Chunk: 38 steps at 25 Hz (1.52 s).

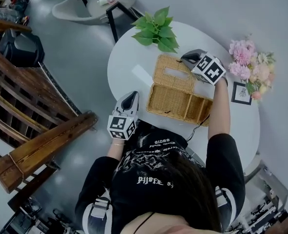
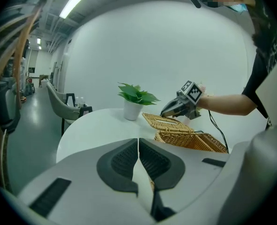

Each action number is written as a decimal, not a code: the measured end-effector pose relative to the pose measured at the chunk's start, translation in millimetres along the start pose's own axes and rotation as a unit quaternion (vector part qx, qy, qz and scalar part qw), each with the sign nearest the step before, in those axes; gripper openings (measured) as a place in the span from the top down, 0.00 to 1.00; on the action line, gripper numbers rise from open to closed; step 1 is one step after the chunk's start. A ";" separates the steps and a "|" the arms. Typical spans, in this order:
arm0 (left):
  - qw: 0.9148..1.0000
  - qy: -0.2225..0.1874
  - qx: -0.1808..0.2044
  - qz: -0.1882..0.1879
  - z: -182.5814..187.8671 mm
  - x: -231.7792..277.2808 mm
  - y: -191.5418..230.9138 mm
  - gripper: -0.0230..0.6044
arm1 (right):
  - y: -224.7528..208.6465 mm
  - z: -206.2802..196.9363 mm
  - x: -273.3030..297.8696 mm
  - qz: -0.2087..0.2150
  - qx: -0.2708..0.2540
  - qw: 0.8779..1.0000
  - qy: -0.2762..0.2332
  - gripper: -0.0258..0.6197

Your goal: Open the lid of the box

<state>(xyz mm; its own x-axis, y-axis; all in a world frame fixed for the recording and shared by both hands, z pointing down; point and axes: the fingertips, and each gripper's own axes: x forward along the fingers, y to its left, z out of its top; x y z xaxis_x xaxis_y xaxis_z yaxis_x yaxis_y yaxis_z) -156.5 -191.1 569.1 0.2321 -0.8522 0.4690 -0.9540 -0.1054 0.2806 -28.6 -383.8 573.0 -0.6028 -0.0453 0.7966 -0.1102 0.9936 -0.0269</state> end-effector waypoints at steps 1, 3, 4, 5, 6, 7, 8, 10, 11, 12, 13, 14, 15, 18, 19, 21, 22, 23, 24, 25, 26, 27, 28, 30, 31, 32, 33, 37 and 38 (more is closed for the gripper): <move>1.000 -0.001 -0.005 0.003 -0.3 -1.1 1.2 0.92 | -0.1 -3.6 4.5 0.009 0.009 1.000 0.004 0.91; 1.000 -0.001 -0.011 0.009 -1.8 -2.8 4.0 0.92 | -1.6 -10.4 13.8 0.022 0.025 0.999 0.010 0.91; 1.000 -0.001 -0.013 0.011 -2.8 -3.5 5.6 0.92 | -2.5 -13.1 17.8 0.025 0.031 0.999 0.013 0.91; 1.000 -0.001 -0.016 0.014 -3.7 -4.4 7.0 0.92 | -3.2 -15.3 21.0 0.026 0.037 0.999 0.017 0.91; 1.000 -0.001 -0.018 0.015 -4.4 -5.6 7.9 0.92 | -3.8 -17.1 22.9 0.021 0.041 0.999 0.021 0.90; 1.000 -0.002 -0.020 0.015 -4.5 -7.1 8.0 0.92 | -4.4 -18.5 23.4 0.014 0.044 0.999 0.025 0.89; 1.000 -0.004 -0.021 0.014 -4.2 -8.4 7.5 0.92 | -5.1 -19.5 22.5 0.005 0.045 0.999 0.028 0.88; 1.000 -0.009 -0.021 0.011 -2.3 -9.9 6.5 0.92 | -7.6 -18.0 17.2 -0.011 0.052 0.998 0.025 0.84; 1.000 -0.012 -0.021 0.009 -1.0 -10.4 6.1 0.92 | -9.8 -14.8 12.8 -0.022 0.059 0.998 0.016 0.81; 1.000 -0.015 -0.020 0.007 0.5 -11.0 5.6 0.92 | -12.5 -10.5 7.2 -0.035 0.067 0.997 0.005 0.80; 1.000 -0.018 -0.018 0.004 2.3 -11.6 4.6 0.92 | -15.0 -6.1 0.3 -0.050 0.075 0.996 -0.006 0.80; 1.000 -0.022 -0.016 0.001 4.6 -12.3 3.1 0.92 | -17.1 -1.8 -7.7 -0.067 0.082 0.994 -0.019 0.79; 1.000 -0.026 -0.013 -0.004 7.2 -12.8 1.3 0.92 | -18.3 2.3 -16.7 -0.086 0.090 0.992 -0.031 0.79; 0.999 -0.039 -0.005 -0.022 15.1 -14.4 -5.9 0.92 | -16.0 15.0 -47.9 -0.149 0.110 0.980 -0.077 0.79; 0.999 -0.042 -0.003 -0.028 17.3 -14.7 -8.5 0.92 | -13.5 19.9 -59.4 -0.175 0.113 0.974 -0.095 0.80; 0.998 -0.046 0.004 -0.041 21.4 -14.7 -13.6 0.92 | -7.6 29.1 -82.0 -0.228 0.118 0.957 -0.133 0.82; 0.998 -0.048 0.008 -0.046 23.4 -14.7 -15.9 0.92 | -4.0 32.3 -92.6 -0.251 0.122 0.948 -0.150 0.83; 0.997 -0.050 0.010 -0.051 25.5 -14.8 -17.9 0.92 | 0.2 34.5 -102.3 -0.270 0.129 0.940 -0.165 0.83; 0.997 -0.054 0.012 -0.055 27.9 -15.0 -19.8 0.92 | 5.3 35.7 -111.4 -0.286 0.137 0.932 -0.178 0.83; 0.997 -0.057 0.013 -0.059 30.5 -15.3 -21.7 0.92 | 10.9 35.8 -119.7 -0.300 0.145 0.924 -0.189 0.82; 0.996 -0.062 0.016 -0.064 33.4 -15.5 -23.7 0.92 | 16.8 35.0 -127.6 -0.313 0.154 0.916 -0.200 0.82; 0.995 -0.066 0.019 -0.068 36.4 -15.6 -25.9 0.92 | 22.9 33.6 -135.5 -0.326 0.165 0.907 -0.211 0.82; 0.995 -0.069 0.023 -0.072 39.0 -15.6 -28.3 0.92 | 28.7 31.6 -143.4 -0.339 0.177 0.897 -0.224 0.82; 0.994 -0.074 0.031 -0.080 42.6 -15.5 -34.1 0.92 | 39.8 25.0 -158.0 -0.360 0.207 0.875 -0.250 0.82; 0.993 -0.076 0.034 -0.085 43.4 -15.6 -37.4 0.92 | 45.3 20.5 -164.2 -0.368 0.223 0.864 -0.262 0.82; 0.992 -0.078 0.036 -0.089 43.8 -15.6 -40.9 0.92 | 51.1 15.9 -169.2 -0.375 0.238 0.854 -0.272 0.82; 0.992 -0.079 0.039 -0.094 44.2 -15.7 -44.3 0.92 | 57.3 11.3 -172.3 -0.381 0.251 0.845 -0.279 0.82; 0.989 -0.087 0.056 -0.110 47.8 -15.1 -57.3 0.92 | 86.3 -6.6 -169.9 -0.404 0.272 0.828 -0.278 0.82; 0.988 -0.088 0.059 -0.115 48.6 -14.5 -60.8 0.92 | 94.1 -10.9 -168.8 -0.413 0.274 0.823 -0.277 0.83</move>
<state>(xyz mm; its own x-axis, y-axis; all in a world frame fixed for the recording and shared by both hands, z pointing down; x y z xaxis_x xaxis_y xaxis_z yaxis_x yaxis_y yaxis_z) -111.1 -197.2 504.5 0.4177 -0.8742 0.2478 -0.8981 -0.3559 0.2584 71.4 -281.5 442.6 -0.3945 -0.8736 0.2848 -0.9117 0.4108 -0.0031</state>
